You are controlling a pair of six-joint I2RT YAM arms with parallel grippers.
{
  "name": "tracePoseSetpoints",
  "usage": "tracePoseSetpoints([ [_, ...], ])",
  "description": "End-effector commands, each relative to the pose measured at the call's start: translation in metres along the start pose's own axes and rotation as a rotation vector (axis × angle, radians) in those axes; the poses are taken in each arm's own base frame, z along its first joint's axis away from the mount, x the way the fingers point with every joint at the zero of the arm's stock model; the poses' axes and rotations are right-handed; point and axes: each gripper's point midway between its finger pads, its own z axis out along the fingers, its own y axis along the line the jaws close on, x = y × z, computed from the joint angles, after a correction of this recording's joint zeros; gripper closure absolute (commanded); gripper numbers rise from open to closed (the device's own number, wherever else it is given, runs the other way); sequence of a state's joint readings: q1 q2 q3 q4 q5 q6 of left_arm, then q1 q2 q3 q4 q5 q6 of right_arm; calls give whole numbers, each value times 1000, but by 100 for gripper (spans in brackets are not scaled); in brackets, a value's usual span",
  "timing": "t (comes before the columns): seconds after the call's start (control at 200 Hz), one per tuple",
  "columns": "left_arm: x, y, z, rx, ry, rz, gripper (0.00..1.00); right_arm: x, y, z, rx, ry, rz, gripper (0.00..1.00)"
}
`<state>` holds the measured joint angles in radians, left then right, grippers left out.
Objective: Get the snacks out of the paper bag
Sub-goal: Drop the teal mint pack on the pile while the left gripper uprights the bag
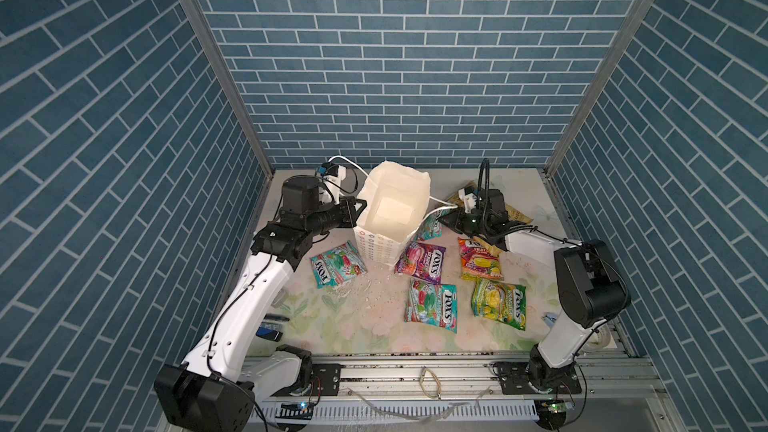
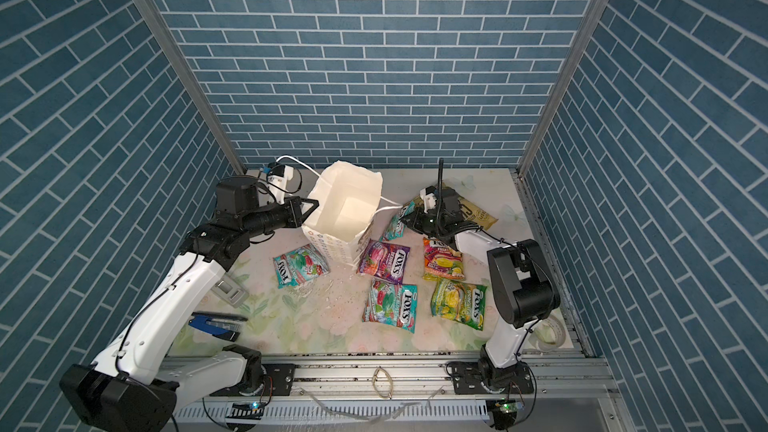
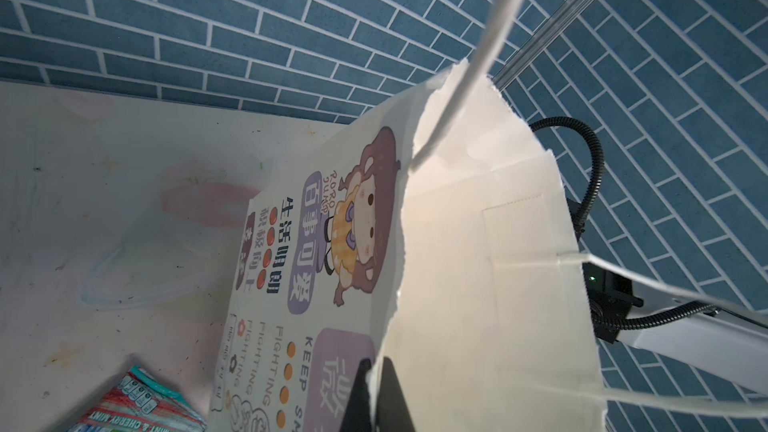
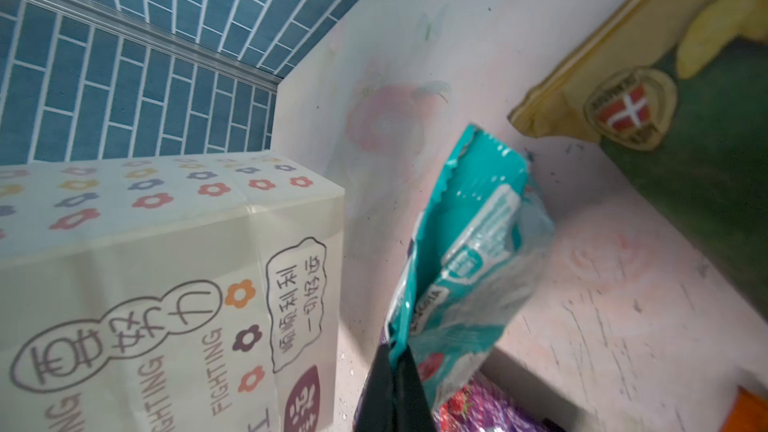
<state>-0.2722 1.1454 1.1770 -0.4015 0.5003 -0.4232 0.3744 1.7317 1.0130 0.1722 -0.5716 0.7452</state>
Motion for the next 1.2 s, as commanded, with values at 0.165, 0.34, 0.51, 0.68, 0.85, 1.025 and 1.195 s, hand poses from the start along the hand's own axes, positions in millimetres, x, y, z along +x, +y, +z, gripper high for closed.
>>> tracePoseSetpoints([
  [0.165,10,9,8,11,14,-30,96,43,-47,-27,268,118,-70,100],
  [0.34,8,7,9,26,9,-36,96,45,-77,-43,450,116,-98,100],
  [0.51,9,12,9,17,8,-42,96,53,-93,-50,523,143,-102,100],
  [0.68,15,17,10,13,11,-56,96,68,-100,-57,543,170,-92,100],
  [0.85,20,22,14,13,20,-72,96,79,-94,-66,515,182,-87,100],
  [1.025,23,27,19,12,23,-89,96,73,-69,-77,444,138,-106,80],
  [1.195,25,36,18,-12,23,-105,96,56,-36,-99,393,53,-148,65],
])
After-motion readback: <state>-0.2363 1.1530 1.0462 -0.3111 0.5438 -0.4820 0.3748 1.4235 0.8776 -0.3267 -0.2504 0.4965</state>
